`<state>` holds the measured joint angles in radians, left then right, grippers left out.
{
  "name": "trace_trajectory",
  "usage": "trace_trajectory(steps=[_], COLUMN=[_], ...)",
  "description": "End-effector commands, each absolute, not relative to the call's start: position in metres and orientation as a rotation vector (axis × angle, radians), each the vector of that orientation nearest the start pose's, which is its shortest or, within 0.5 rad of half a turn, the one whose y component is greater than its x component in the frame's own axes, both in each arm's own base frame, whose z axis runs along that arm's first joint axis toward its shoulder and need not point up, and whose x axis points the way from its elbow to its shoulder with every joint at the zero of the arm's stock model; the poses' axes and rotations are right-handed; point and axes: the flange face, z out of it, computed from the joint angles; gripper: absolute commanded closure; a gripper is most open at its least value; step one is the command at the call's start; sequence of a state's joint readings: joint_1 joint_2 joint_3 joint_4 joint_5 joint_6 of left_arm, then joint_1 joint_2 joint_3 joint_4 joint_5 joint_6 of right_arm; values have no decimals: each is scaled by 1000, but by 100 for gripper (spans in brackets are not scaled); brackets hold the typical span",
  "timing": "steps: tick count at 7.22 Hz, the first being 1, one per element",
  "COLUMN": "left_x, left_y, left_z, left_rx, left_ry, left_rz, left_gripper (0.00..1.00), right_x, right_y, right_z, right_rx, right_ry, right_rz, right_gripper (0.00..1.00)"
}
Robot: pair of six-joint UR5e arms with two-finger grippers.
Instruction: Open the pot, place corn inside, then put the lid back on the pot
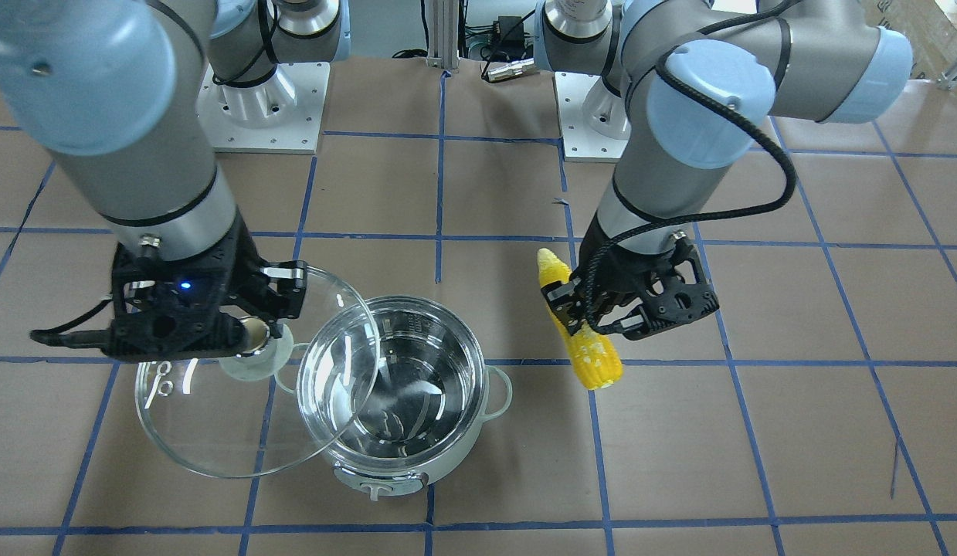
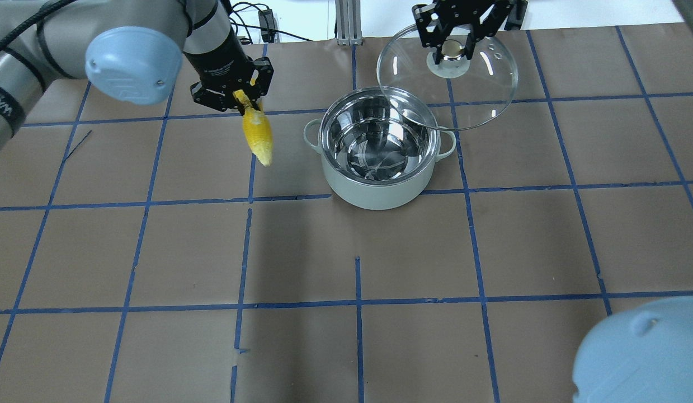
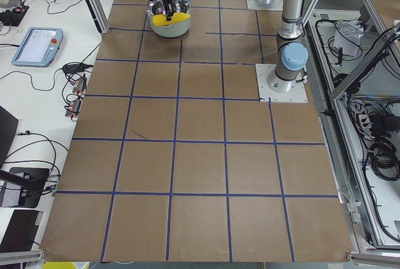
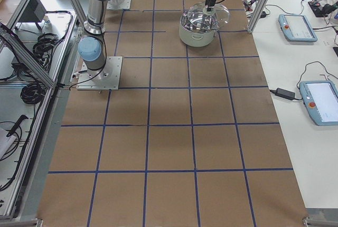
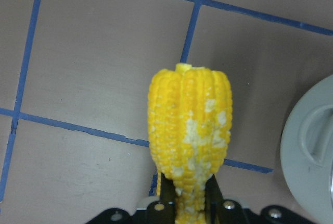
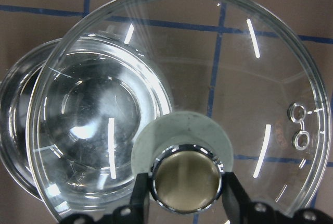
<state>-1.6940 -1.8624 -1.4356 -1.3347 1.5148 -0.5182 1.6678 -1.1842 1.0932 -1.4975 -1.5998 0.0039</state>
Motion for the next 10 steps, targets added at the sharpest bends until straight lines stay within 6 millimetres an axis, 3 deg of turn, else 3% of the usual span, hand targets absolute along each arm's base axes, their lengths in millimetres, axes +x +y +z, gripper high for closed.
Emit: trace_trajectory(steps=[1, 2, 4, 5, 6, 7, 9, 10], left_x=[-290, -327, -388, -401, -402, -400, -391, -383], left_y=[-612, -620, -631, -631, -629, -628, -632, -635], left_z=[417, 413, 382, 365, 361, 361, 358, 359], left_rx=[-911, -1047, -1267, -1267, -1261, -1241, -1153, -945], left_ry=[3125, 3105, 3069, 3054, 3050, 3053, 3077, 3138], left_rz=[-91, -83, 19, 52, 63, 64, 61, 31], left_gripper=[72, 72, 71, 42, 7, 0, 0, 0], right_x=[163, 162, 161, 161, 161, 161, 164, 168], right_y=[-617, -612, -606, -606, -605, -604, -602, -601], right_z=[521, 523, 529, 529, 529, 531, 532, 532], right_rx=[-93, -88, -88, -89, -89, -89, -93, -84], right_ry=[3172, 3174, 3178, 3178, 3179, 3179, 3178, 3176], right_rz=[6, 37, 38, 47, 50, 45, 42, 39], right_gripper=[76, 76, 76, 76, 76, 76, 76, 76])
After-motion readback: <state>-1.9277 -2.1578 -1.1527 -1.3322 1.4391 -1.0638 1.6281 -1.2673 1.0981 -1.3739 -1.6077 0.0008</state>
